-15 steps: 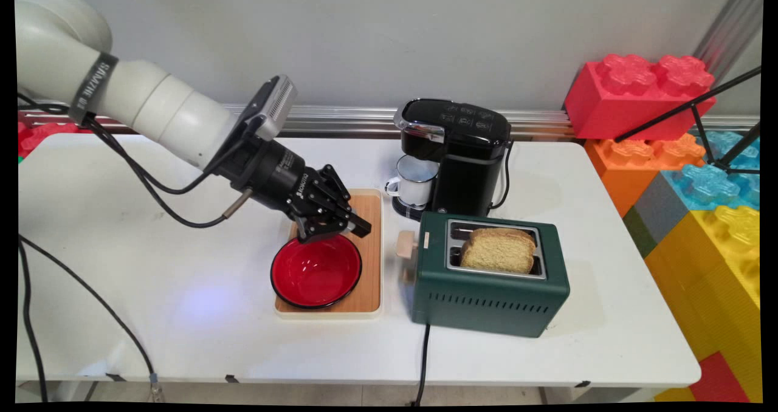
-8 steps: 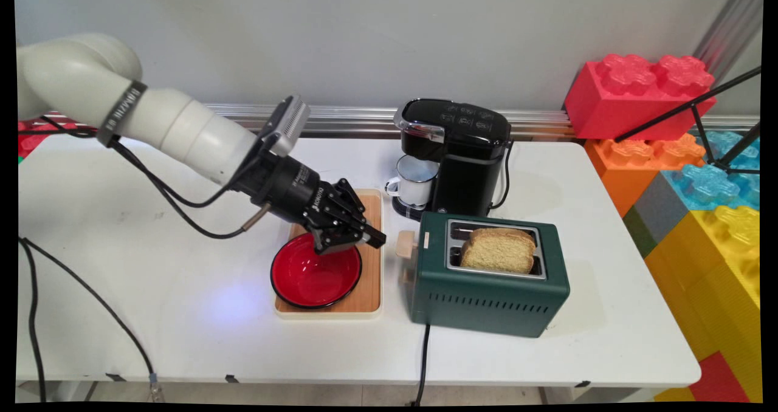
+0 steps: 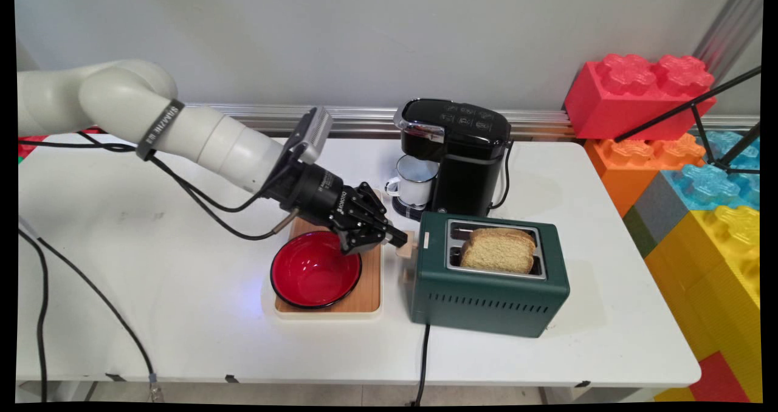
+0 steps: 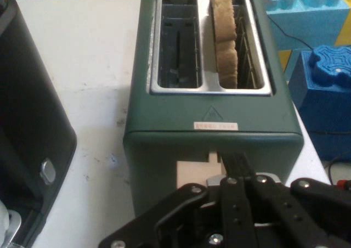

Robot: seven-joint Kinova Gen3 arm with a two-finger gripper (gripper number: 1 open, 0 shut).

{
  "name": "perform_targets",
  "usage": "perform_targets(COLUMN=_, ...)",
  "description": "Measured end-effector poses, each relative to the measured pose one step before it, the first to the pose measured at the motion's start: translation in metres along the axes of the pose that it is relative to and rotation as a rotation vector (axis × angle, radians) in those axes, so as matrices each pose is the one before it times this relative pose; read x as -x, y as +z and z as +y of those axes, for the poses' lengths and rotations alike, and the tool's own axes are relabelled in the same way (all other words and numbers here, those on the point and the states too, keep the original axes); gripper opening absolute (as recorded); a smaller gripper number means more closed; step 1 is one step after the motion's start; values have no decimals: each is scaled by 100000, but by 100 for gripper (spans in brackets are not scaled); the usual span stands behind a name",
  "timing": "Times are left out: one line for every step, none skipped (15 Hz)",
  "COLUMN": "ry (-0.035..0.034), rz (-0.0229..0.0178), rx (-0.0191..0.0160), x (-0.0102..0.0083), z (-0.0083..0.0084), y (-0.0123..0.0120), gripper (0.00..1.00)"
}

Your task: Press the toaster switch

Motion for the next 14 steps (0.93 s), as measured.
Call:
perform_targets(ry=60, rz=143, rx=-53, x=56, z=-156, y=286, gripper=0)
perform_targets(ry=7, rz=73, rx=-67, x=67, z=-176, y=331, gripper=0)
perform_targets(ry=-26, rz=-79, rx=-225, x=84, z=-183, y=316, gripper=0)
perform_targets(ry=-36, rz=-172, rx=-160, x=79, z=-126, y=219, gripper=0)
perform_targets(ry=-35, rz=-250, rx=-124, x=76, z=-98, y=170, gripper=0)
perform_targets(ry=-225, rz=-511, rx=-187, x=172, z=-149, y=271, gripper=0)
perform_targets(ry=-155, rz=-465, rx=-24, x=131, z=-82, y=181, gripper=0)
perform_targets(ry=-184, rz=-459, rx=3, x=137, z=-74, y=176, gripper=0)
perform_targets(ry=-186, rz=-617, rx=81, x=169, z=-69, y=199, gripper=0)
perform_targets(ry=-195, rz=-914, rx=175, x=233, z=-82, y=263, gripper=0)
perform_targets(ry=-100, rz=-562, rx=126, x=142, z=-34, y=152, gripper=0)
perform_targets(ry=-174, rz=-728, rx=181, x=192, z=-31, y=199, gripper=0)
perform_targets(ry=-121, rz=-564, rx=201, x=135, z=-27, y=181, gripper=0)
perform_targets(ry=-77, rz=-316, rx=120, x=77, z=-12, y=108, gripper=0)
